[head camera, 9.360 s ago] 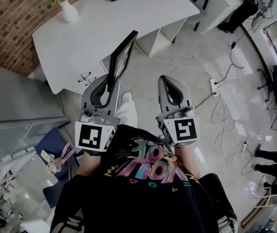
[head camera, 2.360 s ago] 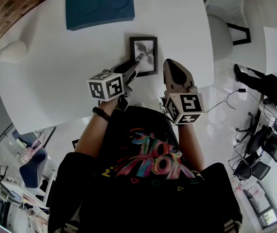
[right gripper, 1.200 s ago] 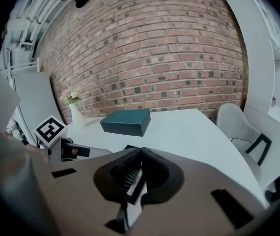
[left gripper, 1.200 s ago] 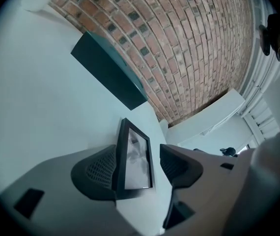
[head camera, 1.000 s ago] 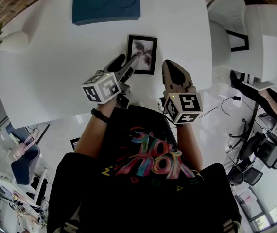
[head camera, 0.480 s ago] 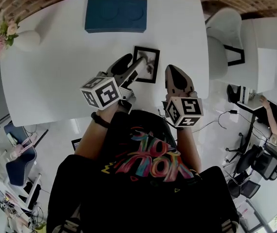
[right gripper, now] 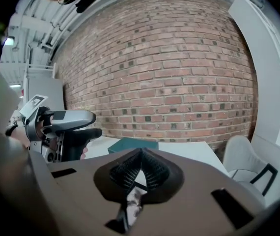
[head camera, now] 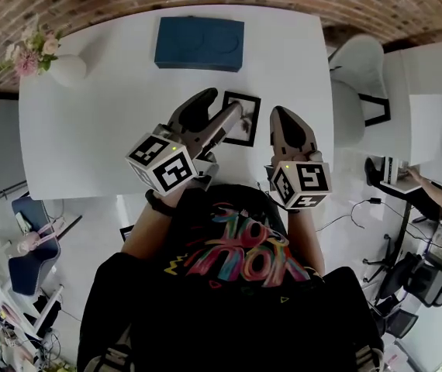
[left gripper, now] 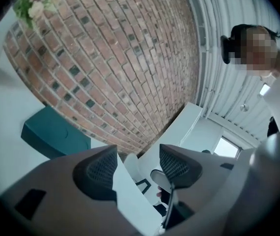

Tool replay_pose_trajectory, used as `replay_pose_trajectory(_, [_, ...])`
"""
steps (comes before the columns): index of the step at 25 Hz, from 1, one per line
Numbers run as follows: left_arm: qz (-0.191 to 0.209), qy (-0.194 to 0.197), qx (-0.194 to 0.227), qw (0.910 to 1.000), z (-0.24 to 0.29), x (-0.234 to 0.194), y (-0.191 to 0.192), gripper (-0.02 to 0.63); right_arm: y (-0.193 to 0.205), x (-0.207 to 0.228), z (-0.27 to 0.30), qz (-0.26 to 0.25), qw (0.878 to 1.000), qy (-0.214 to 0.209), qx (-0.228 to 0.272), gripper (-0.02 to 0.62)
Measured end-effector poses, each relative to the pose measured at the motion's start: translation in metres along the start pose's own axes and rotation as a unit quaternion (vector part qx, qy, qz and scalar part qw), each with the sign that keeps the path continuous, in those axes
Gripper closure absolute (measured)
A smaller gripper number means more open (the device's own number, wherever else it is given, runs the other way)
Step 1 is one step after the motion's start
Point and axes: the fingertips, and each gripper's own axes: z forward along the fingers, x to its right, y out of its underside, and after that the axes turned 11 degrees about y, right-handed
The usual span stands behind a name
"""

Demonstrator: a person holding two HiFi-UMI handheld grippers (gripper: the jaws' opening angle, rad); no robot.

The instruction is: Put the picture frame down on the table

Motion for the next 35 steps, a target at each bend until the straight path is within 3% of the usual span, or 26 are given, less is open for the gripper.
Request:
replay_pose_trajectory(5, [0.105, 0.008, 0.001, 0.9944, -0.003, 0.032, -0.032, 0.346, -0.034, -0.013, -0.007, -0.004, 0.999, -0.021, 0.040, 0.577])
replay_pose_trajectory(8, [0.171, -0.007, -0.011, 0.9852, -0.009, 0.046, -0.041, 0.464, -0.050, -0.021, -0.013, -0.011, 0.998, -0.032, 0.060, 0.577])
replay_pose_trajectory(11, [0.217, -0.010, -0.021, 0.9759, -0.013, 0.057, -0.043, 0.542, -0.064, -0.030, -0.019, -0.021, 0.995, -0.046, 0.082, 0.577])
replay_pose_trajectory(18, [0.269, -0.013, -0.034, 0.9625, -0.017, 0.070, -0.041, 0.571, -0.074, -0.042, -0.034, -0.043, 0.991, -0.072, 0.100, 0.577])
replay_pose_trajectory(35, [0.290, -0.036, -0.059, 0.9545, -0.012, 0.057, -0.033, 0.578, -0.078, -0.038, -0.034, -0.019, 0.991, -0.075, 0.111, 0.577])
